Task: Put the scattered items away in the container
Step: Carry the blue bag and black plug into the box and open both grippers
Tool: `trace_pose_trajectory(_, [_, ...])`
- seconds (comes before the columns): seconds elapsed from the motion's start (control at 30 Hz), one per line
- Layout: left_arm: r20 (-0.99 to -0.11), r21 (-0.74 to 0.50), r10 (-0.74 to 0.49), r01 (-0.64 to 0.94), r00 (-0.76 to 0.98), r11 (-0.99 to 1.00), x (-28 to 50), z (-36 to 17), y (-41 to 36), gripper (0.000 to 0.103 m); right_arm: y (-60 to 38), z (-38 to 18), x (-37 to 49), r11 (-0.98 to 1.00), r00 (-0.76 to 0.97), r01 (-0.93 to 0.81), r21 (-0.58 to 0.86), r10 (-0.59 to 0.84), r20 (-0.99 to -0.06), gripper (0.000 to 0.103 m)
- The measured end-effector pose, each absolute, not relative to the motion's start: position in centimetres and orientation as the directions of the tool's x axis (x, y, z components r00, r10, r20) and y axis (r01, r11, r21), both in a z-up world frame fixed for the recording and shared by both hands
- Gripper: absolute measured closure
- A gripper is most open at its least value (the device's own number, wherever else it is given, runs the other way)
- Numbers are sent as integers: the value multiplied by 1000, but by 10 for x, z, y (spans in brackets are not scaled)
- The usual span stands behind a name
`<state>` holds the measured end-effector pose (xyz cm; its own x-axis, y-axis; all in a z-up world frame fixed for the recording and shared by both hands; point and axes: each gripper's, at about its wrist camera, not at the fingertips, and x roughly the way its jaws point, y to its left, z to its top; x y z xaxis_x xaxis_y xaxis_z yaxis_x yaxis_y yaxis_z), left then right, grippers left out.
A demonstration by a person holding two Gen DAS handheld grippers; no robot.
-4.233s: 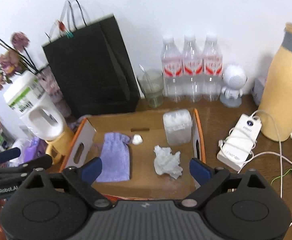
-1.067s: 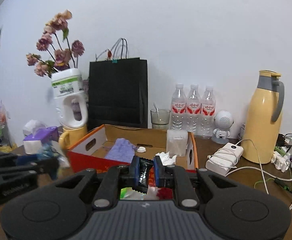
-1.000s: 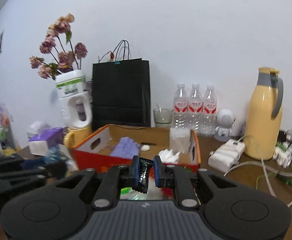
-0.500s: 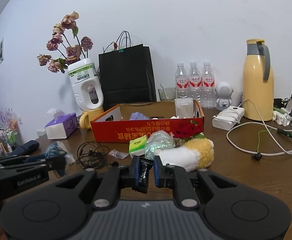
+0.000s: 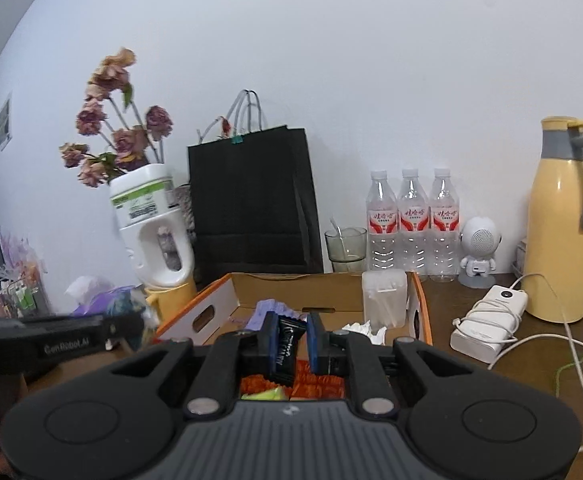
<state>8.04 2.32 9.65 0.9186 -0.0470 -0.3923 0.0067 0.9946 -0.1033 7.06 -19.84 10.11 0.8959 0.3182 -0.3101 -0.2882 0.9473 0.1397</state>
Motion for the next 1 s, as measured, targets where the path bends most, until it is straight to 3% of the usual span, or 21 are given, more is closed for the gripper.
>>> trace_pose_trajectory(0.17, [-474,-97,-83,42,877,994,164,112,32,78,-197,110,144,939,860,-316,134,343,-377,90])
trace_pose_trajectory(0.33, [-626,-107,-119,67,771,992,268,115,35,77,-194,115,259,928,751,-337,158,366,-549,89])
trace_pose_trajectory(0.5, [-757,-41,-69,57,650,998,339,84,30,77,-171,98,349,937,613,-327,118,306,-728,90])
trace_pose_trajectory(0.7, [-809,34,-1,48,588,998,374,60,26,76,-148,56,404,950,458,-301,89,225,-860,90])
trace_pose_trajectory(0.9, [-840,78,33,60,542,995,387,57,25,60,-136,37,420,965,431,-261,32,146,-890,85])
trace_pose_trajectory(1.0, [-835,54,16,52,549,997,385,72,28,48,-134,40,417,968,431,-250,15,125,-893,74])
